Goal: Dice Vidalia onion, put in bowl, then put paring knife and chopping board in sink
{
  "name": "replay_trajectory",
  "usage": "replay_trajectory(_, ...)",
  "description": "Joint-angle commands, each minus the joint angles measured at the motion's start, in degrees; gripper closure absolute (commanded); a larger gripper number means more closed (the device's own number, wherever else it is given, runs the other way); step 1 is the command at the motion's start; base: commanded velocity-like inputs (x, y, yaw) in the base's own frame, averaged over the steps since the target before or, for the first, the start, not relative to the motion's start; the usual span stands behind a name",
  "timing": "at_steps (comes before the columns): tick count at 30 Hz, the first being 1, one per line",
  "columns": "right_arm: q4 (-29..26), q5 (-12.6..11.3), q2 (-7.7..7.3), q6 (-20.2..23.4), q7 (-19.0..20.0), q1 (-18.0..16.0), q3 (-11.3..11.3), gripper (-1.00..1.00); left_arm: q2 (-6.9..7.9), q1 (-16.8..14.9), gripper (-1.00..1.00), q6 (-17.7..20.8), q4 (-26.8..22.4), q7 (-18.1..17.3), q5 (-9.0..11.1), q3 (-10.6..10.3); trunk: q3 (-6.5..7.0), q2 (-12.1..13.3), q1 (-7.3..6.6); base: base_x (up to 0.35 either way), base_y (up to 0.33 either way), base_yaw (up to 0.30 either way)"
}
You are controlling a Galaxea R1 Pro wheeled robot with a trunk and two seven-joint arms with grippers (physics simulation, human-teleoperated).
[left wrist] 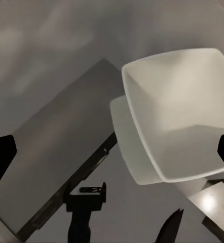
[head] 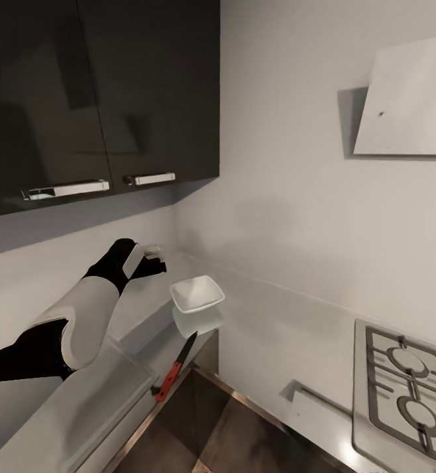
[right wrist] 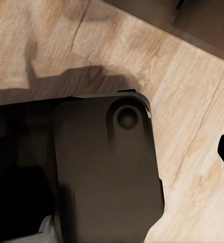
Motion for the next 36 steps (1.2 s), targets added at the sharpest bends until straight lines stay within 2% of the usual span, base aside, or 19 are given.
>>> replay_trajectory(1,-0.09,0.07,0.04,-0.07,-0.01,0.02,-0.23,-1.00,-0.06,-0.05,-1.00,0.22,-0.08,0.20,0.01,0.34,-0.20,-0.12,0.03,0.015,0.016,0.000)
replay_trajectory(12,-0.10,0.05,0.04,-0.07,-0.01,0.02,-0.23,-1.00,-0.06,-0.05,-1.00,0.22,0.00,0.24,0.01,0.34,-1.23,-0.12,0.03,0.024,0.003,0.000)
replay_trajectory(36,-0.03,0.03,0.04,-0.07,-0.01,0.02,-0.23,-1.00,-0.23,-0.05,-1.00,0.22,0.16,0.29,0.05,0.34,-3.48,-0.12,0.03,0.099,-0.019,0.000)
